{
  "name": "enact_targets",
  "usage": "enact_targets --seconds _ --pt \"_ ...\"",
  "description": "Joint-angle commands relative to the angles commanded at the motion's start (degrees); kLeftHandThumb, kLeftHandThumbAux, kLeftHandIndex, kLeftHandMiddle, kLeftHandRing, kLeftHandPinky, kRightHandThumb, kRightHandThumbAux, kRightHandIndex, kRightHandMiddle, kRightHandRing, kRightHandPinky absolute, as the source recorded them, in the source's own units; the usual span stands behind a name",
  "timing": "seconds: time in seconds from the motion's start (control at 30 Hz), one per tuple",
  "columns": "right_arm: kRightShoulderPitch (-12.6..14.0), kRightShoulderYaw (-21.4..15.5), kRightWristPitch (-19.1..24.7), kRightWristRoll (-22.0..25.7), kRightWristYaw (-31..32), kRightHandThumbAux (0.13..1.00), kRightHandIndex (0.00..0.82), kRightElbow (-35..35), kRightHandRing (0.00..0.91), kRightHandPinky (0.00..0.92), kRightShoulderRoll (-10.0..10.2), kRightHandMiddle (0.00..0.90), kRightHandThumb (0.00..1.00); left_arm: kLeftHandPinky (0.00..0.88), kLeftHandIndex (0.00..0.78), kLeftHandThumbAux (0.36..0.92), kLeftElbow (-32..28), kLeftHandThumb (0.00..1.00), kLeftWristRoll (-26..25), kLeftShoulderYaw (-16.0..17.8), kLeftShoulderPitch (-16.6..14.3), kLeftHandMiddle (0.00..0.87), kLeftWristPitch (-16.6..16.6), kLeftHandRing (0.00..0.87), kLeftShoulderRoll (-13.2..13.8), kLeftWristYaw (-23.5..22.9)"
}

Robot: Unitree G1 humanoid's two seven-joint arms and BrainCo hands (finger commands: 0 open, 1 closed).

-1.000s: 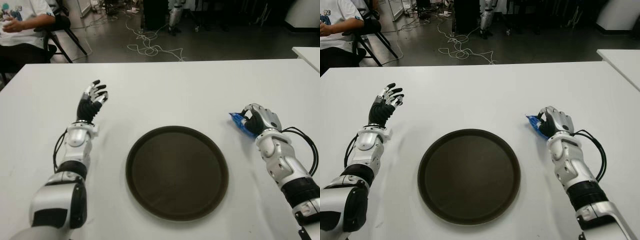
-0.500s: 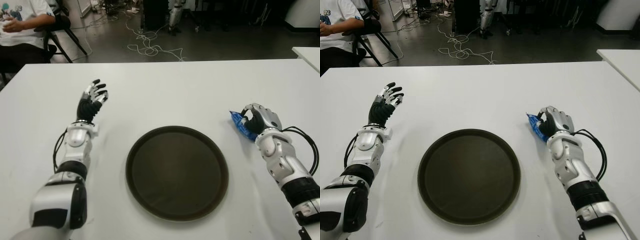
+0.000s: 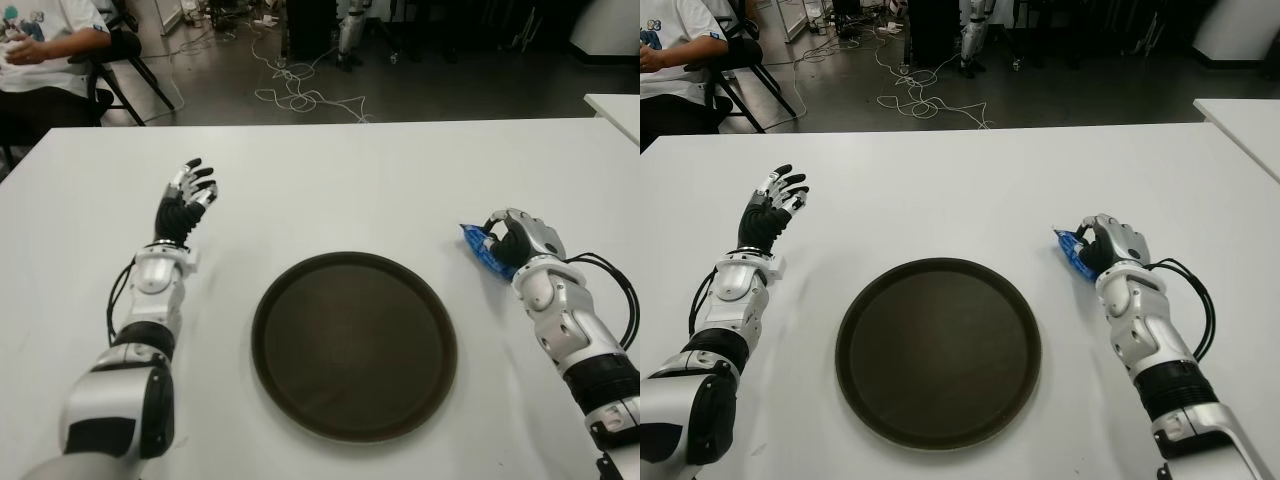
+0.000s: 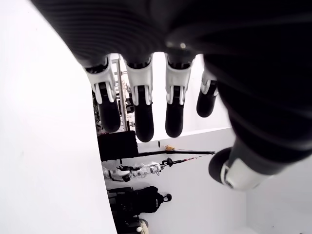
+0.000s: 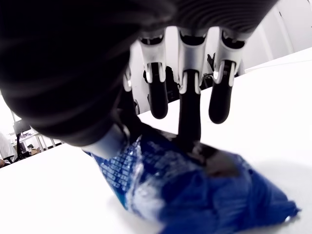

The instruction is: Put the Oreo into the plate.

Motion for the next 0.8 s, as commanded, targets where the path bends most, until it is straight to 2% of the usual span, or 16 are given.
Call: enact_targets --seconds 0.13,0.43,0.63,0.8 --pt "-0.11 0.13 0.22 -0.26 -0.02 0.727 0.422 0.27 0.456 0.4 -0.02 0.457 0.673 0.202 0.122 0.642 0.02 0.307 -0.09 0.01 0.0 0.203 0.04 0.189 -0.06 -0.06" --pt "-0.2 0.47 1.01 -0.66 0.48 0.727 0.424 0.12 0.514 0.441 -0.14 0.512 0.674 0.202 0.122 0.634 -0.01 0.312 -0.27 0.1 0.01 0.206 0.23 0.189 -0.19 -0.17" --pt "-0.46 0.8 1.35 -1.07 0.73 0.727 0.424 0.42 0.522 0.444 -0.25 0.512 0.674 0.217 0.126 0.645 0.03 0.321 -0.28 0.11 -0.07 0.21 0.29 0.195 -0.23 -0.16" --pt "-0.49 0.82 1.05 -1.04 0.56 0.727 0.424 0.55 0.53 0.45 -0.24 0.515 0.674 0.194 0.119 0.647 0.04 0.325 -0.42 0.19 -0.08 0.204 0.35 0.189 -0.25 -0.41"
